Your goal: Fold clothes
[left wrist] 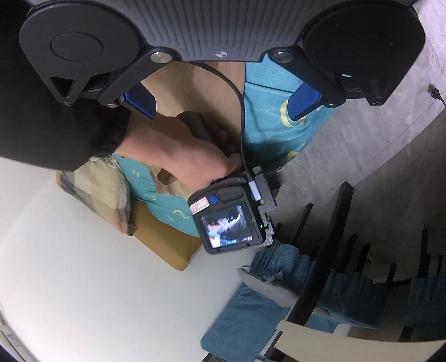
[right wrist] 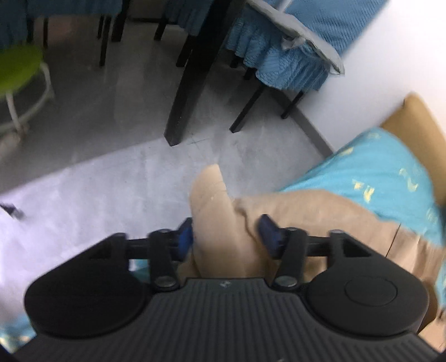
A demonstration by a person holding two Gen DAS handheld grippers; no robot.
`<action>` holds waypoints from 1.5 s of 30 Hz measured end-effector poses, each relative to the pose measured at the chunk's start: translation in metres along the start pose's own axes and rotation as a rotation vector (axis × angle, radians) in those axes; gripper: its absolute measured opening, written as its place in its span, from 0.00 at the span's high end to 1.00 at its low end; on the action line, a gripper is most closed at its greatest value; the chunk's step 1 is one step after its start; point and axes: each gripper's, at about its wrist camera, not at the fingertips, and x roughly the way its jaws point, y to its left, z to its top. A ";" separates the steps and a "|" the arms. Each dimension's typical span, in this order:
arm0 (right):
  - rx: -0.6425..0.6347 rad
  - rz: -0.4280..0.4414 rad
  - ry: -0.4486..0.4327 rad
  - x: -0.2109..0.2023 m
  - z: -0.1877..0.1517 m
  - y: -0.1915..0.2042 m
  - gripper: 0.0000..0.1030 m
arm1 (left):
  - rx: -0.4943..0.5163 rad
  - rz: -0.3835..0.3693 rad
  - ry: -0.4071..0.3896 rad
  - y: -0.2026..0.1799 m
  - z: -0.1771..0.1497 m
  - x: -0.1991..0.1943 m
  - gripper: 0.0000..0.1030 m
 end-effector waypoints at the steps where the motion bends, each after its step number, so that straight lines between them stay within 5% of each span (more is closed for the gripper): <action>1: 0.010 -0.014 -0.021 -0.006 0.001 -0.003 0.93 | -0.001 0.002 -0.002 0.000 -0.001 0.000 0.02; 6: 0.080 -0.079 -0.148 -0.041 0.007 -0.023 0.93 | -0.001 -0.028 -0.038 -0.004 -0.001 -0.005 0.02; 10: 0.269 -0.182 -0.360 -0.113 -0.010 -0.075 0.93 | -0.004 -0.070 -0.067 -0.011 -0.003 -0.019 0.02; 13: 0.457 -0.287 -0.437 -0.155 -0.043 -0.129 0.93 | 0.016 -0.098 -0.075 -0.020 -0.005 -0.025 0.02; 20: 0.865 -0.477 -0.348 -0.168 -0.169 -0.244 0.92 | 0.112 -0.130 -0.013 -0.046 -0.021 -0.008 0.02; 23: 0.989 -0.444 -0.250 -0.146 -0.218 -0.269 0.89 | 0.162 -0.117 0.013 -0.056 -0.030 0.005 0.02; 25: 0.981 -0.383 -0.200 -0.138 -0.233 -0.271 0.78 | 0.194 -0.108 0.029 -0.062 -0.036 0.014 0.02; 26: 0.971 -0.351 -0.178 -0.135 -0.239 -0.272 0.52 | 0.200 -0.108 0.033 -0.063 -0.037 0.015 0.02; 28: 0.927 -0.325 -0.179 -0.137 -0.243 -0.268 0.16 | 0.212 -0.108 0.041 -0.066 -0.039 0.016 0.02; 40: 0.729 -0.339 -0.300 -0.326 -0.257 -0.198 0.15 | 0.245 -0.100 0.117 -0.079 -0.050 0.019 0.02; 45: 0.819 -0.263 -0.307 -0.430 -0.286 -0.152 0.15 | 0.171 -0.071 0.221 -0.079 -0.052 0.008 0.04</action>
